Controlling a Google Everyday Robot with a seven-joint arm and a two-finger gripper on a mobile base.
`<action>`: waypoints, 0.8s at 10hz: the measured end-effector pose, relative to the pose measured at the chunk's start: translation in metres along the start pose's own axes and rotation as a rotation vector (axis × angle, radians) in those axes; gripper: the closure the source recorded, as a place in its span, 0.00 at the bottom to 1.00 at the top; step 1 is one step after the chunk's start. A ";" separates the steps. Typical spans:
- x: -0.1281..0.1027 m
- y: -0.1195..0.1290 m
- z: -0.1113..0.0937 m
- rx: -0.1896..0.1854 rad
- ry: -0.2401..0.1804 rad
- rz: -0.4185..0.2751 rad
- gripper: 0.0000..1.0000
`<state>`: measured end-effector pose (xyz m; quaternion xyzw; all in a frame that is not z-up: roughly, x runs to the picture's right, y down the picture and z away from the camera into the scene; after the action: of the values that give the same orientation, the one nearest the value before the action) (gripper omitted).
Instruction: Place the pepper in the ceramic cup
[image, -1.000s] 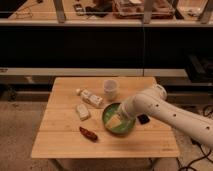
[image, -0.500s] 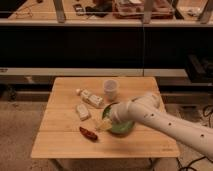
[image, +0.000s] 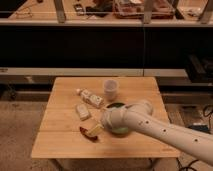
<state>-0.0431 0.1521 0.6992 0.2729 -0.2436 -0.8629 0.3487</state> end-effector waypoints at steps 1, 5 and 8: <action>-0.007 0.001 0.002 -0.009 -0.031 -0.006 0.20; -0.018 0.016 0.041 -0.064 -0.101 -0.031 0.20; -0.028 0.011 0.080 -0.043 -0.132 -0.030 0.20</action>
<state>-0.0720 0.1841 0.7733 0.2112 -0.2432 -0.8892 0.3248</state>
